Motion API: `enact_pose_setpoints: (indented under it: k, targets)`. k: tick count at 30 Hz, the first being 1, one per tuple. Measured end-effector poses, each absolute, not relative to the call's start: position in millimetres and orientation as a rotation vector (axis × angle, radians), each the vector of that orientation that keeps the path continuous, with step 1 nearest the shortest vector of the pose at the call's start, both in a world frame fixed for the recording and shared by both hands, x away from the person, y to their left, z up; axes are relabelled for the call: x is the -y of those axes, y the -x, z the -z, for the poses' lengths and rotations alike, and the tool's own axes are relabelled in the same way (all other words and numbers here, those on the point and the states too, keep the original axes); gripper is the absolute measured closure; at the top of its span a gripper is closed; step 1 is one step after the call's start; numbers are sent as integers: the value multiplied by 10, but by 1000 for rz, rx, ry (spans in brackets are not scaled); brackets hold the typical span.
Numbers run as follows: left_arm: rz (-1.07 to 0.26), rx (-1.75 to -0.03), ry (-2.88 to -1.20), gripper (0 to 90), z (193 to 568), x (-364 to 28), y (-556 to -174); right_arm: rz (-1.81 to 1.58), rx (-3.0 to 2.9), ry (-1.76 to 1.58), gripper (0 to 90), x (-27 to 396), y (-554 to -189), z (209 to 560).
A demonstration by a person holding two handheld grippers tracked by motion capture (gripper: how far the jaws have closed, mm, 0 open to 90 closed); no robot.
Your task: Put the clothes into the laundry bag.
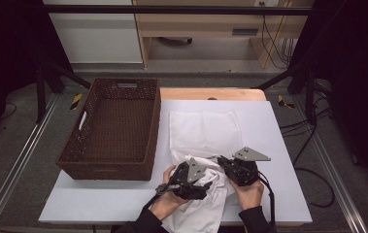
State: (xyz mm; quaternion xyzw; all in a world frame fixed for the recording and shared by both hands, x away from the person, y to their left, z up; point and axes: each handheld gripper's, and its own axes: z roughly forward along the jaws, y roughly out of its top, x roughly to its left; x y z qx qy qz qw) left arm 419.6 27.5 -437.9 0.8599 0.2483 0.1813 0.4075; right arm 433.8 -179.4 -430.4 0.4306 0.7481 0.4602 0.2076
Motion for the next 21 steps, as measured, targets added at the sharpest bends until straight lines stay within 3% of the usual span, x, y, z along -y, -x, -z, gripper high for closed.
enact_pose_setpoints:
  k: [6, 11, 13, 15, 17, 19, 21]
  targets:
    - [-389, -728, -2188, 174, 4459, -364, -4417, -1271, -2089, -1195, 885, 1783, -4338, 4307]
    - [-392, -714, -2207, 147, 4560, -347, -4508, -1264, -2096, -1190, 885, 1779, -4343, 4315]
    - [-356, -702, -2220, 221, 4589, -343, -4530, -1265, -2098, -1187, 884, 1775, -4346, 4319]
    - [-304, -693, -2212, 369, 4595, -354, -4539, -1258, -2098, -1198, 885, 1774, -4354, 4327]
    - [-221, -685, -2205, 599, 4617, -360, -4551, -1254, -2103, -1193, 885, 1777, -4361, 4335]
    - [-214, -693, -2201, 723, 4621, -345, -4533, -1256, -2102, -1198, 885, 1769, -4356, 4333]
    - [-243, -690, -2204, 776, 4590, -328, -4487, -1256, -2099, -1198, 885, 1772, -4354, 4332]
